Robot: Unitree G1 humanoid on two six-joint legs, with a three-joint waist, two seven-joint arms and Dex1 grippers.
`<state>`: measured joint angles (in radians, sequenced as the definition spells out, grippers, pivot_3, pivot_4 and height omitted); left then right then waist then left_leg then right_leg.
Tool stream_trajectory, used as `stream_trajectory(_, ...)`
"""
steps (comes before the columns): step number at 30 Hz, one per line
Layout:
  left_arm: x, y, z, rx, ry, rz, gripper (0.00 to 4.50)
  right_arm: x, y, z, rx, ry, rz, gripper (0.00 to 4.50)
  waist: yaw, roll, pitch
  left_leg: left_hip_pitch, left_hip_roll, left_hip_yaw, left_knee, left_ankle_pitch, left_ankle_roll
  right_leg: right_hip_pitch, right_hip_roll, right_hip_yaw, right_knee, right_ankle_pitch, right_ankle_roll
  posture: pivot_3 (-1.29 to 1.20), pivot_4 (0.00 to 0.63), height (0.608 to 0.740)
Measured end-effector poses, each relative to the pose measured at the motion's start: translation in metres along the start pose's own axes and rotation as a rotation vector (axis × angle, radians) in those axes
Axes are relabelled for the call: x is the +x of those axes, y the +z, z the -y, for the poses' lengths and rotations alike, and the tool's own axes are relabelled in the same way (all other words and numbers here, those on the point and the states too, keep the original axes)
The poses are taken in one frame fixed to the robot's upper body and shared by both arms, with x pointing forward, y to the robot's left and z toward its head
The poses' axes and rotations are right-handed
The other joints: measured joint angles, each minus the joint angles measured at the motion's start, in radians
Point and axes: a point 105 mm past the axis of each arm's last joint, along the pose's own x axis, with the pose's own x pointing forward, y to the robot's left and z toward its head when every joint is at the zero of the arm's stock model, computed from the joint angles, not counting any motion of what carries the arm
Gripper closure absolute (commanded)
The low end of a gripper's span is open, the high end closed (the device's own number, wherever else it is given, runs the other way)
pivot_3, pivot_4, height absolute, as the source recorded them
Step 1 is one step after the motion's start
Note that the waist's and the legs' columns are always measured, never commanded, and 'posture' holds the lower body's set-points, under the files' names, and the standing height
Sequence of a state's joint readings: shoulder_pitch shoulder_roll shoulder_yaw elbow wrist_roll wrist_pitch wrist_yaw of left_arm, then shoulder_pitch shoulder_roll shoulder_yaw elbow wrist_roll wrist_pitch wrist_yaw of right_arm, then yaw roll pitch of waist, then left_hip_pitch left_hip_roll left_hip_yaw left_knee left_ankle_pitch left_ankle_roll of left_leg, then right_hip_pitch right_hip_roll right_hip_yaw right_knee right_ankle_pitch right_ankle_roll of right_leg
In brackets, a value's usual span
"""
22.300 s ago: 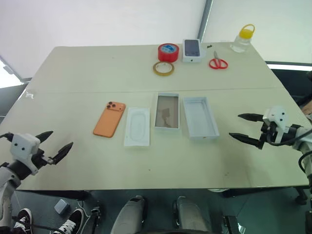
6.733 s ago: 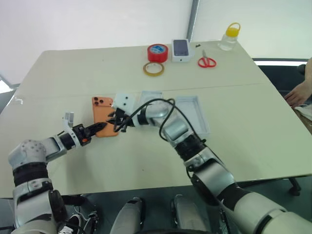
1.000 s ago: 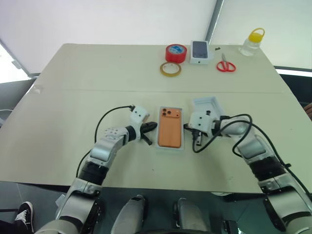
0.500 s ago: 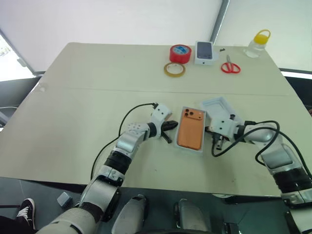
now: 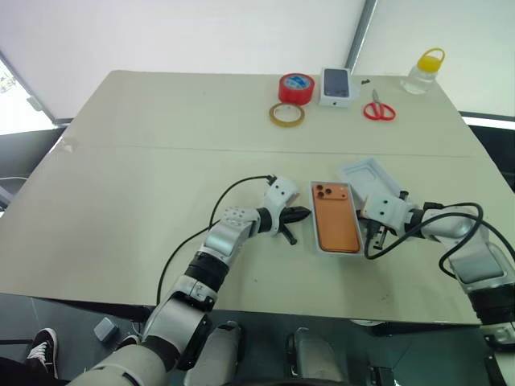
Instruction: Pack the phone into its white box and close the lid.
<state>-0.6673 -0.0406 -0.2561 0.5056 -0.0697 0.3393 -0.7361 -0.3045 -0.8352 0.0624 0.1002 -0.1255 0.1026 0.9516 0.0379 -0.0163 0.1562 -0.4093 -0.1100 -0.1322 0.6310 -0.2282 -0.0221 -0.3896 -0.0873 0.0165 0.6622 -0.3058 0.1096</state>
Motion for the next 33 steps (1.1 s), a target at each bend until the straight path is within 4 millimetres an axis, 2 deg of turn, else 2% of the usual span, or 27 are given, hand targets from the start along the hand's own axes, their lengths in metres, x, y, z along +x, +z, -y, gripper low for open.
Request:
stream_trajectory(5,-0.007,0.000,-0.004,0.024,-0.005,-0.009,4.47,0.000,0.002,-0.001,0.006,0.015,0.015,4.50,-0.004,0.000,0.000,0.000,0.001,0.000,0.000,0.000,0.000,-0.001,0.001,0.000,0.000,0.000,0.000,0.00,0.150,0.740)
stream_trajectory(9,-0.031,-0.005,-0.021,0.056,0.031,-0.026,4.47,-0.003,0.003,-0.004,-0.011,0.048,0.021,4.50,-0.024,0.000,0.000,0.000,0.001,0.000,-0.001,0.000,0.000,-0.002,0.001,0.001,0.002,0.000,0.000,0.00,0.150,0.740)
stream_trajectory(14,-0.057,-0.004,-0.038,0.075,0.104,-0.015,4.47,-0.011,0.003,0.005,0.023,0.031,0.026,4.50,-0.036,0.000,0.000,0.001,0.002,0.000,-0.001,-0.001,0.001,-0.002,0.002,0.001,0.003,0.000,-0.001,0.00,0.150,0.740)
stream_trajectory(15,-0.061,-0.002,-0.040,0.071,0.109,-0.006,4.23,-0.012,0.006,0.010,0.064,0.018,0.041,4.50,-0.036,0.001,0.001,0.000,0.002,0.000,0.000,-0.001,0.001,-0.002,0.002,0.001,0.003,0.000,-0.001,0.00,0.150,0.740)
stream_trajectory(17,-0.067,0.006,-0.042,0.072,0.113,0.024,3.60,-0.014,0.016,0.021,0.136,-0.003,0.085,3.95,-0.034,0.001,0.001,0.000,0.002,0.000,0.000,-0.001,0.001,-0.002,0.001,0.001,0.003,0.000,-0.001,0.00,0.150,0.740)
stream_trajectory(18,-0.070,0.009,-0.043,0.079,0.117,0.035,3.11,-0.016,0.020,0.024,0.154,-0.009,0.103,3.62,-0.034,0.001,0.001,0.000,0.002,0.000,0.000,-0.001,0.001,-0.002,0.001,0.001,0.003,0.000,-0.001,0.00,0.150,0.740)
stream_trajectory(21,-0.084,0.017,-0.053,0.102,0.152,0.049,1.62,-0.020,0.024,0.032,0.157,-0.028,0.108,2.15,-0.031,0.001,0.001,0.000,0.002,0.000,-0.001,-0.001,0.001,-0.002,0.001,0.001,0.002,0.000,-0.001,0.00,0.150,0.740)
stream_trajectory(23,-0.096,0.017,-0.063,0.114,0.188,0.040,0.56,-0.019,0.015,0.033,0.139,-0.039,0.055,1.06,-0.029,0.001,0.001,0.000,0.002,0.000,0.000,0.000,0.001,-0.002,0.001,0.001,0.002,0.000,-0.001,0.00,0.150,0.740)
stream_trajectory(24,-0.101,0.017,-0.067,0.125,0.200,0.033,0.55,-0.017,0.009,0.032,0.140,-0.044,0.032,0.59,-0.029,0.001,0.001,0.000,0.002,0.000,-0.001,0.000,0.001,-0.002,0.001,0.001,0.002,0.000,-0.001,0.00,0.150,0.740)
stream_trajectory(26,-0.109,0.019,-0.070,0.142,0.205,0.030,0.55,-0.013,0.002,0.029,0.164,-0.035,0.007,0.59,-0.029,0.001,0.001,0.000,0.002,0.000,-0.001,0.000,0.000,-0.003,0.001,0.002,0.002,0.000,-0.001,0.00,0.150,0.740)
stream_trajectory(28,-0.118,0.023,-0.070,0.157,0.195,0.042,0.55,-0.005,0.003,0.033,0.228,-0.049,-0.003,0.59,-0.037,0.001,0.001,0.000,0.002,0.001,-0.001,0.000,0.000,-0.003,0.001,0.002,0.003,0.000,-0.001,0.00,0.150,0.740)
stream_trajectory(33,-0.141,0.027,-0.064,0.235,0.139,0.055,0.55,-0.006,0.003,0.044,0.373,-0.071,-0.077,0.59,-0.046,0.002,0.002,0.000,0.002,0.000,-0.001,0.000,0.000,-0.004,0.001,0.002,0.003,0.001,-0.001,0.00,0.150,0.740)
